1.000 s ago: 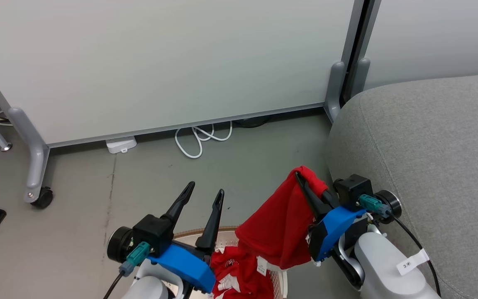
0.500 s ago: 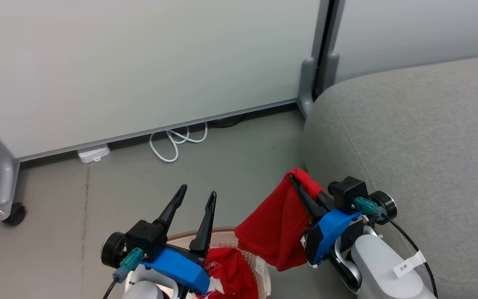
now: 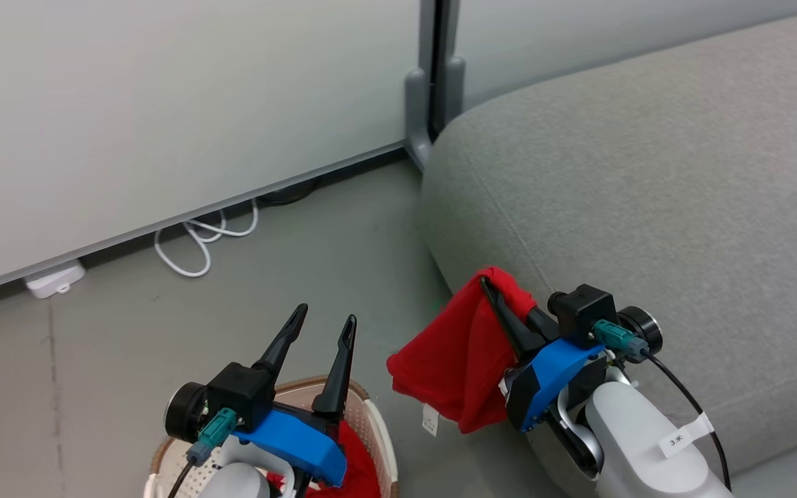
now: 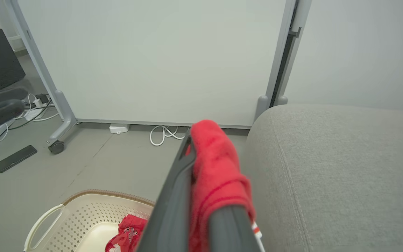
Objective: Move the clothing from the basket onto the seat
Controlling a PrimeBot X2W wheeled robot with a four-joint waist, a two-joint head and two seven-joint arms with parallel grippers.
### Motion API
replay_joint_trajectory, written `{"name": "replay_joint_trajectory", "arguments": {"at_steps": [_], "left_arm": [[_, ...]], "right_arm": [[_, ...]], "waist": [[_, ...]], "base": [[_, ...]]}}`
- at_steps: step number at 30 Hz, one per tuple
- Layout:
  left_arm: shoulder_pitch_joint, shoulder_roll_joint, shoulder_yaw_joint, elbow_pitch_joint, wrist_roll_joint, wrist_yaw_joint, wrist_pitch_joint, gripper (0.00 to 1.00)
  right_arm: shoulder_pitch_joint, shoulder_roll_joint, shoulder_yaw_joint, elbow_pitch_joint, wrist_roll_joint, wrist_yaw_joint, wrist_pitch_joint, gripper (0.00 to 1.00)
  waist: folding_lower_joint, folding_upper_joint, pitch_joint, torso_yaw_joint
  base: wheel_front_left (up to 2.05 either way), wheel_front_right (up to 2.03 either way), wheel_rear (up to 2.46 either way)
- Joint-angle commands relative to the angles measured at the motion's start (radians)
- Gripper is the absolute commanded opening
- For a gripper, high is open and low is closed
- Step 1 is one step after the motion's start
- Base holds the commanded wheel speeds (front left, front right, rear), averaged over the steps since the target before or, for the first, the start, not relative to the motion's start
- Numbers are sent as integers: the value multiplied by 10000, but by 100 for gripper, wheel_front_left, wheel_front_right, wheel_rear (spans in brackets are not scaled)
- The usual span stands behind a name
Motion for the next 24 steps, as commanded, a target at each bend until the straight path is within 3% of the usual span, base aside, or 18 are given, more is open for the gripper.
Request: {"name": "replay_joint_trajectory", "arguments": {"at_steps": [1, 13, 24], "left_arm": [[-119, -12, 60, 17, 86, -26, -29, 100], [-170, -64, 304, 84, 357, -188, -29, 100], [-221, -75, 354, 164, 498, -236, -30, 100]], "right_arm": [[-22, -21, -29, -75, -50, 5, -15, 0], [135, -20, -26, -287, 44, 5, -59, 0], [181, -18, -156, -330, 22, 5, -104, 0]], "waist": [[0, 0, 153, -328], [0, 0, 418, -1618], [0, 0, 475, -1850]], "base": [[0, 0, 0], [0, 0, 0], [0, 0, 0]]}}
